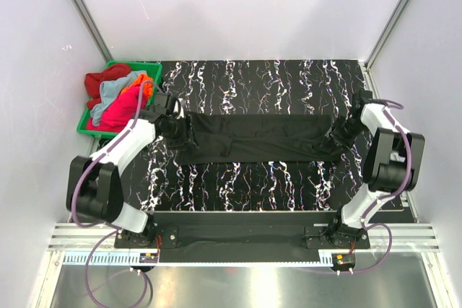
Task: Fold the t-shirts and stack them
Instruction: Fold the tshirt
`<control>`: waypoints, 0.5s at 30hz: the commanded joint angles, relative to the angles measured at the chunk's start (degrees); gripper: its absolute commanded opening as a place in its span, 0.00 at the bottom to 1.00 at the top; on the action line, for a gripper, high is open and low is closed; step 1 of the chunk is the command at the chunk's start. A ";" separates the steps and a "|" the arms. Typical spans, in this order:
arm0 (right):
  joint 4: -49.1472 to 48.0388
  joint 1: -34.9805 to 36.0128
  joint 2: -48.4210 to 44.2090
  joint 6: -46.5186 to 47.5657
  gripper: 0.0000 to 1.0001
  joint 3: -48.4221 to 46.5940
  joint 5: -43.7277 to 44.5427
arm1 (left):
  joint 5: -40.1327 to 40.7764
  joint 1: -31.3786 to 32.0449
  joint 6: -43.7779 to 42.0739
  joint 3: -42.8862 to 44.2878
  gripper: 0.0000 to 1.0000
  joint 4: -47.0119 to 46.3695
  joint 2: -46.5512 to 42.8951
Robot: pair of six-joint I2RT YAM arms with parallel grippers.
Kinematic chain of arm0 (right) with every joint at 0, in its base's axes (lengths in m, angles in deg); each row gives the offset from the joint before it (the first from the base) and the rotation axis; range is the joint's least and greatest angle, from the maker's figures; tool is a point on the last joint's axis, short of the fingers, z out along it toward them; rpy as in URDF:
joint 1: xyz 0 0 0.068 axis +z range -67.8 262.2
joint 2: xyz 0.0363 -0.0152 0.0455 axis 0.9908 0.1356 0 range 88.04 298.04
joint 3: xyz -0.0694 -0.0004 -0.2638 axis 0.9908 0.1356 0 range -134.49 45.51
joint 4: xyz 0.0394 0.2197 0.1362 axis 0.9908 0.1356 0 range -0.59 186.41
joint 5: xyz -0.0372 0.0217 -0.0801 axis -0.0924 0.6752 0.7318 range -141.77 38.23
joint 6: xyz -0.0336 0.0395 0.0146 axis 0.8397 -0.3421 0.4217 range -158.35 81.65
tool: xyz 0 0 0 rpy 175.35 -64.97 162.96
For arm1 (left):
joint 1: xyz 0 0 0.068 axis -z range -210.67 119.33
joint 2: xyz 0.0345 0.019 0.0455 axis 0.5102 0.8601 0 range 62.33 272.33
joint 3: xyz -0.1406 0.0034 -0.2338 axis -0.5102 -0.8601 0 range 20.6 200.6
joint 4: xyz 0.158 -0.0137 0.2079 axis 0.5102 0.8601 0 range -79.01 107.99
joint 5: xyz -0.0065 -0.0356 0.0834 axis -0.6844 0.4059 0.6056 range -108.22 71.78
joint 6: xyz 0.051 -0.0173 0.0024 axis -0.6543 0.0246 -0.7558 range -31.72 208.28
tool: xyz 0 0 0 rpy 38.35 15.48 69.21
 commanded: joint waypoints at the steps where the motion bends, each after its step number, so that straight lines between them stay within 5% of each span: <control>1: 0.42 -0.64 2.72 3.45 0.56 -5.78 4.56 | -2.42 -0.04 0.66 2.78 0.57 -3.01 3.08; 11: -2.91 -0.91 4.22 3.36 0.40 -4.91 4.21 | -3.47 -0.22 -1.18 6.04 0.60 -1.60 7.92; 15: -3.09 -0.91 4.31 2.84 0.42 -3.69 3.59 | -2.60 -0.22 -1.97 7.27 0.59 -0.47 8.54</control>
